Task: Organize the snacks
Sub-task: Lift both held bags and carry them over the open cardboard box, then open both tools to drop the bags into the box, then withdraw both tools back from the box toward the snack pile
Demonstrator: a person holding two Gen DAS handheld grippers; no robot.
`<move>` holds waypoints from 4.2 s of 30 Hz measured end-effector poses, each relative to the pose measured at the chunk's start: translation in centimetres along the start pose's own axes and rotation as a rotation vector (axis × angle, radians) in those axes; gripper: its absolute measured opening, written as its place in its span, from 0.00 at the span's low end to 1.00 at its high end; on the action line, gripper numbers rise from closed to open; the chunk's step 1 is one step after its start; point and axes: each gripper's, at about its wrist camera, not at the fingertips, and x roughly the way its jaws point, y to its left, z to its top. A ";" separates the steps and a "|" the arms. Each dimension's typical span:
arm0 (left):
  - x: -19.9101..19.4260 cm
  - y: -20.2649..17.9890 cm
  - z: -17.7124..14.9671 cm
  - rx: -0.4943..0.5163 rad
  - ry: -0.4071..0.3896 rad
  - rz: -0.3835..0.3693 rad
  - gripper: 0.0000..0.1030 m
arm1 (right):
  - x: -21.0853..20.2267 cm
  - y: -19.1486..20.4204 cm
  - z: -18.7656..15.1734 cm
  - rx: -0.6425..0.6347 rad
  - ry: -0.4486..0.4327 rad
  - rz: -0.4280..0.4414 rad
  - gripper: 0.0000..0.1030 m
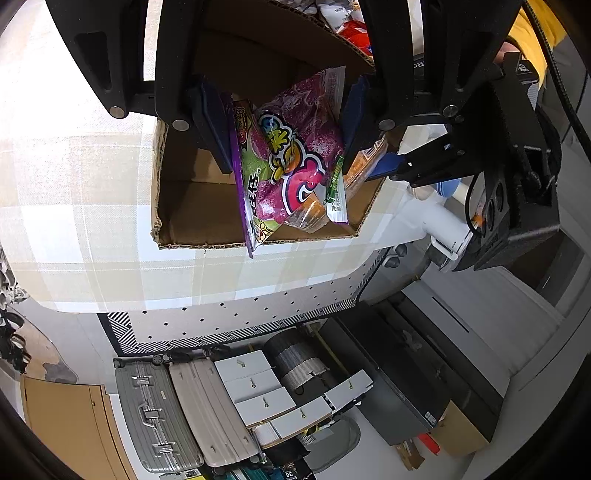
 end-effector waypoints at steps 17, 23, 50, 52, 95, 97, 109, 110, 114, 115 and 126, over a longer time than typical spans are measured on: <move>-0.8 -0.2 -1.0 0.008 -0.005 0.021 0.33 | 0.1 0.2 -0.3 -0.011 0.010 -0.035 0.55; -2.0 -0.3 -1.4 0.013 -0.012 0.040 0.34 | -0.5 0.1 -0.5 -0.007 0.003 -0.044 0.56; -17.4 -2.8 -6.1 -0.005 -0.186 0.079 0.61 | -16.4 9.5 -4.9 -0.164 -0.259 -0.006 0.78; -19.7 -3.4 -7.0 -0.010 -0.222 0.095 0.76 | -18.4 10.7 -6.0 -0.183 -0.305 0.002 0.85; -29.0 -6.8 -32.6 -0.092 -0.584 0.160 0.99 | -20.3 12.3 -29.7 -0.399 -0.629 -0.230 1.00; -28.0 -6.7 -32.2 -0.086 -0.574 0.161 0.99 | -19.5 11.6 -29.6 -0.384 -0.619 -0.228 1.00; -22.4 -5.4 -32.3 -0.103 -0.523 0.140 0.99 | -16.9 9.2 -29.5 -0.336 -0.581 -0.207 1.00; -22.2 -5.5 -32.3 -0.101 -0.521 0.141 0.99 | -16.6 9.1 -29.4 -0.334 -0.579 -0.206 1.00; -20.7 -5.4 -32.0 -0.105 -0.510 0.134 0.99 | -16.0 8.7 -29.3 -0.322 -0.559 -0.187 1.00; -20.5 -5.4 -32.1 -0.105 -0.509 0.133 0.99 | -16.0 8.8 -29.3 -0.320 -0.557 -0.188 1.00; -18.4 -5.4 -31.8 -0.107 -0.491 0.126 0.99 | -16.2 8.9 -29.8 -0.317 -0.557 -0.216 1.00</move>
